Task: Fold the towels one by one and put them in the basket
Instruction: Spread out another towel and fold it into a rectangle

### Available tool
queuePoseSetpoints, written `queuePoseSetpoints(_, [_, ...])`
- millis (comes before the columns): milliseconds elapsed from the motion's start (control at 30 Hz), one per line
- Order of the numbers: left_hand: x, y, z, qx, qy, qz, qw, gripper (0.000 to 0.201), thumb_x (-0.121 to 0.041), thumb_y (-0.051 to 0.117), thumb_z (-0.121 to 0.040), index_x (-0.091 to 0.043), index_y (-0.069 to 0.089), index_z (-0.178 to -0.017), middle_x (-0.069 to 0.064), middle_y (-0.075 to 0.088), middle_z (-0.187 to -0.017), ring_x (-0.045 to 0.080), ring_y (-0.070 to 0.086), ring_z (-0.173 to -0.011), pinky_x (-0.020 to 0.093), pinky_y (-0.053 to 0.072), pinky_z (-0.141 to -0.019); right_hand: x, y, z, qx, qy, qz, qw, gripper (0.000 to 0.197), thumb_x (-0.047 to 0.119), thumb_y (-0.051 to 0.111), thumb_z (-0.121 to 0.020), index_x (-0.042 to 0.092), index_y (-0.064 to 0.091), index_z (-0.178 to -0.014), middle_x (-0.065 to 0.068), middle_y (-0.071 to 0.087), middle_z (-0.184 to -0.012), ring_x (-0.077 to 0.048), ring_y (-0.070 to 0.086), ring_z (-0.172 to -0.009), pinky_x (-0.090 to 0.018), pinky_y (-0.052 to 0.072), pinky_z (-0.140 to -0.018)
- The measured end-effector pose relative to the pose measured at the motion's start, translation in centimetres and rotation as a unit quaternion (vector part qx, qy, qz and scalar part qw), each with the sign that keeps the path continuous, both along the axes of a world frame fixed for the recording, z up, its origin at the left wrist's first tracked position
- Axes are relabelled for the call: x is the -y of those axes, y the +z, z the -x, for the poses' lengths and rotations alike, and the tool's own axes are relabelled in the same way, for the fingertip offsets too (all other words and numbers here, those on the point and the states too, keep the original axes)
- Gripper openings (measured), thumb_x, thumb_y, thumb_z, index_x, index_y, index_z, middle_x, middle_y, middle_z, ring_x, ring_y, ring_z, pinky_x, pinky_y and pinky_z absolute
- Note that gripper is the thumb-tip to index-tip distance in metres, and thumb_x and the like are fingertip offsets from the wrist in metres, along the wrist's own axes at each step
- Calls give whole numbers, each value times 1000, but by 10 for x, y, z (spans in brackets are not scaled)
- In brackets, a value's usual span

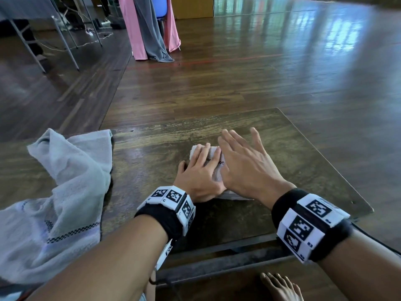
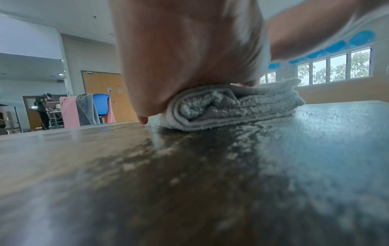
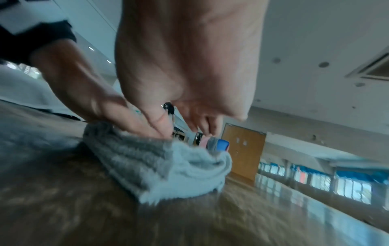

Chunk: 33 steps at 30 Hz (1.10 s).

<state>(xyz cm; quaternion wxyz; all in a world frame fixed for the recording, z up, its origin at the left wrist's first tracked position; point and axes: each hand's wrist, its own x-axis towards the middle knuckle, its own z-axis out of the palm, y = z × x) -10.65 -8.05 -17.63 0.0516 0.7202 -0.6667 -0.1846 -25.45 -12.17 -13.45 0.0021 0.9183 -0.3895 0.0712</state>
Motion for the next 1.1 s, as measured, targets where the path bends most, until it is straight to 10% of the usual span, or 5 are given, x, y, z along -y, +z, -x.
queuePoseSetpoints(100, [1,-1,0,-15,3,0,1000,96,-68,37,-76,-37,-5,-157,-13,-23,-163,7,-28,-148,54,-2,-121,1,-8,-6,69,12,-88,994,61,40,28,-104,13,25,-158,-3,9,-171,-11,-1,-157,-40,-3,-127])
queuePoseSetpoints(233, [2,-1,-6,-40,24,14,999,96,-75,42,-77,-40,-2,-156,-19,-17,-163,4,-23,-149,57,-1,-120,7,-35,1,30,-47,-227,972,68,54,13,-105,22,-5,-162,10,-18,-168,-1,-21,-151,-32,-12,-124])
queuePoseSetpoints(933, [-2,3,-36,-53,21,-122,991,151,-98,62,-28,-58,-40,-133,-6,-36,-158,15,-37,-143,42,-17,-119,20,-35,5,-32,-95,-259,961,133,105,22,-59,28,-29,-154,11,-35,-162,-7,-36,-146,-57,-14,-121])
queuePoseSetpoints(1100, [4,19,-33,-162,129,-56,977,128,-100,40,-52,-39,-3,-156,-1,5,-167,26,3,-154,50,10,-121,22,-33,5,-52,-91,-280,954,137,108,19,-53,29,-32,-153,14,-41,-157,-7,-39,-144,-60,-12,-120])
